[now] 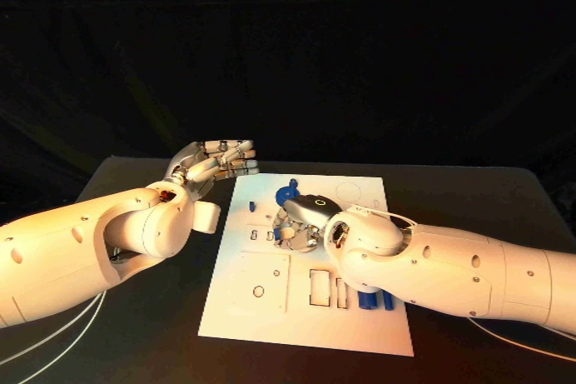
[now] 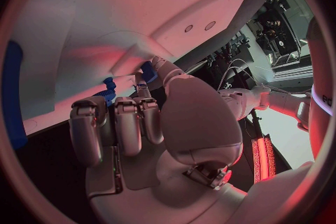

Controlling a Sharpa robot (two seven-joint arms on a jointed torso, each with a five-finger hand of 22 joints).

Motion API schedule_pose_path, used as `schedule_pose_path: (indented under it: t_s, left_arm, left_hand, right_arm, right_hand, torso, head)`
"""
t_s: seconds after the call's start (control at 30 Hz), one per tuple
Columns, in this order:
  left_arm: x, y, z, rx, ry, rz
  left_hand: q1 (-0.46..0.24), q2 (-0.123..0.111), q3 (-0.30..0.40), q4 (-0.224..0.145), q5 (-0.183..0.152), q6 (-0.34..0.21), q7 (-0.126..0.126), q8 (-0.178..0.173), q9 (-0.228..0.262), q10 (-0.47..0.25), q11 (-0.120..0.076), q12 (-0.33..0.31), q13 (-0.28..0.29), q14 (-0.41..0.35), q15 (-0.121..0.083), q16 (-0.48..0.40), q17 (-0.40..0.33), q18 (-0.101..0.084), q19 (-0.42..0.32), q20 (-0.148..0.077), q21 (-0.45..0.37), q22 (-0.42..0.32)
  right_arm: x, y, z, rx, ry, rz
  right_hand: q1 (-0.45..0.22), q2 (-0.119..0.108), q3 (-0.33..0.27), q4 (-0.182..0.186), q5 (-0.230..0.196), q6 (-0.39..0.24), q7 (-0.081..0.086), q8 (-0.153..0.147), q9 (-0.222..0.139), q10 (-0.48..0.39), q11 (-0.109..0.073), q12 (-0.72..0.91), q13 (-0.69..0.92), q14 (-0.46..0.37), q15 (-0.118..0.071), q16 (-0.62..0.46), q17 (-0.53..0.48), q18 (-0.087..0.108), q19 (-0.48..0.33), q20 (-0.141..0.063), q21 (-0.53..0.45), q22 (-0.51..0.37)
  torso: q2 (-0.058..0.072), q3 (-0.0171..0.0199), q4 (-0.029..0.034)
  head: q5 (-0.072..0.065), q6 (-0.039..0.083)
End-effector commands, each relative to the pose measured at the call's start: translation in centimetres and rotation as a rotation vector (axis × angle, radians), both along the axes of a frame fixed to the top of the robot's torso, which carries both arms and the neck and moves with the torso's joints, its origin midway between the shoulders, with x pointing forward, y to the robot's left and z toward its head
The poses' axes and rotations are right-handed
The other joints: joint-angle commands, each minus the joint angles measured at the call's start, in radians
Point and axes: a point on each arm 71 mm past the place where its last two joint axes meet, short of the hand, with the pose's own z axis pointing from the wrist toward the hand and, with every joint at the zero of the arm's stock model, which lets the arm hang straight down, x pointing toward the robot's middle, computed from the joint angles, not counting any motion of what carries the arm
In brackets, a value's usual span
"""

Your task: Assemble the parts on the task board

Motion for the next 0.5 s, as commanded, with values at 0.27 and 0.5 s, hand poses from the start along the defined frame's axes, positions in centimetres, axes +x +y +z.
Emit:
schedule_pose_path:
  t_s: [0.27,0.5]
  left_arm:
    - [-0.06,-0.19,0.1,-0.009,-0.003,-0.02]
    - [-0.02,-0.12,0.06,-0.007,0.0,-0.019]
  left_hand:
    - [-0.002,0.01,-0.003,-0.005,-0.002,0.004,0.023,-0.007,0.001,-0.004,0.005,-0.006,-0.001,0.005,-0.002,-0.007,-0.001,0.011,0.004,0.003,0.007,-0.001]
    - [-0.003,0.012,-0.004,-0.007,-0.001,0.003,0.024,-0.009,0.001,-0.006,0.005,-0.007,-0.001,0.009,-0.002,-0.007,-0.001,0.012,0.007,0.002,0.01,0.0]
  right_arm:
    - [-0.04,0.08,-0.14,-0.015,-0.005,0.002]
    - [-0.32,-0.11,0.53,0.06,-0.048,-0.003]
  right_hand:
    - [-0.01,-0.015,-0.021,0.006,-0.035,-0.033,0.007,-0.003,-0.006,0.058,0.013,-0.025,0.218,0.105,0.015,0.004,0.263,-0.007,0.104,0.012,0.004,0.263]
    - [-0.027,-0.039,-0.058,0.041,-0.101,-0.111,0.021,-0.005,-0.024,0.031,0.025,-0.057,0.193,0.104,0.026,0.003,0.263,-0.007,0.104,0.021,0.004,0.263]
  torso:
    - [0.0,-0.0002,0.0002]
    - [0.0,0.0,0.0018]
  head:
    - [-0.001,0.002]
    - [-0.001,0.003]
